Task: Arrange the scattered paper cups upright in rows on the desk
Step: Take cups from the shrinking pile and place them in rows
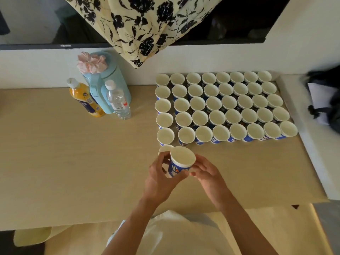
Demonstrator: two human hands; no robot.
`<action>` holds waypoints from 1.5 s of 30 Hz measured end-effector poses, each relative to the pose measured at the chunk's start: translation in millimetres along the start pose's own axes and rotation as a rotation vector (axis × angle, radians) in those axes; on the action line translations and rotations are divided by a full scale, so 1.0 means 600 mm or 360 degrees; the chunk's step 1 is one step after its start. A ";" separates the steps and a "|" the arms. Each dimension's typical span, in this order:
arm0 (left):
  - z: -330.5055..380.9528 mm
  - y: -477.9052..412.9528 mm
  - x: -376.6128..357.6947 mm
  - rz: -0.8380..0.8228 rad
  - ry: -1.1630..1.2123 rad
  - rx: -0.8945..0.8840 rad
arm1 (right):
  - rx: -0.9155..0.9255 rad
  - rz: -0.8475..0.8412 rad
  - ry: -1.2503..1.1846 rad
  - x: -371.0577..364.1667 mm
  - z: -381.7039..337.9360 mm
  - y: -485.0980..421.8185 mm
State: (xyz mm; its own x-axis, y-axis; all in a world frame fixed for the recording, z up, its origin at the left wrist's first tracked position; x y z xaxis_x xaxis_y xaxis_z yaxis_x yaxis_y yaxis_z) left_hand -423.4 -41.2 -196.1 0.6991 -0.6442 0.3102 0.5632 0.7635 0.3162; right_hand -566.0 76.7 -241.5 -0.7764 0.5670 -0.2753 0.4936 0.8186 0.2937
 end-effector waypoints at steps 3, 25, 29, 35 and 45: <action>0.006 -0.001 -0.034 -0.0081 -0.0097 -0.0127 | 0.0031 -0.0046 0.0193 0.018 -0.019 0.008; -0.032 0.032 0.011 0.0292 -0.0266 -0.0043 | 0.0055 0.0450 0.0607 0.040 0.093 -0.093; -0.031 0.035 0.019 0.0339 -0.0229 -0.0039 | 0.0101 0.0419 0.0703 0.034 0.103 -0.100; -0.036 0.032 0.027 0.0346 -0.0201 0.0000 | 0.0159 0.0440 0.0697 0.040 0.115 -0.111; -0.045 0.028 0.038 0.0272 -0.0199 0.0049 | 0.0062 0.0435 0.0741 0.042 0.121 -0.117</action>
State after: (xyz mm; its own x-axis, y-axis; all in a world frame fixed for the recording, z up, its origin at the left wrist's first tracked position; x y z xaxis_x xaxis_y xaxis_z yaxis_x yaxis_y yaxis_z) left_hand -385.9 -42.0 -208.0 0.7222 -0.5075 0.4699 0.4257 0.8617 0.2762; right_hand -591.7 40.3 -335.6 -0.7047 0.6664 0.2436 0.7093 0.6546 0.2613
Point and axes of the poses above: each hand's wrist, its own y-axis away from the middle knuckle, its own x-axis out of the back of the hand, z = x × y, the point moved 2 cm from there along -y, towards the middle knuckle, and after that the axes turned 5 degrees about x, right-handed, at the moved point
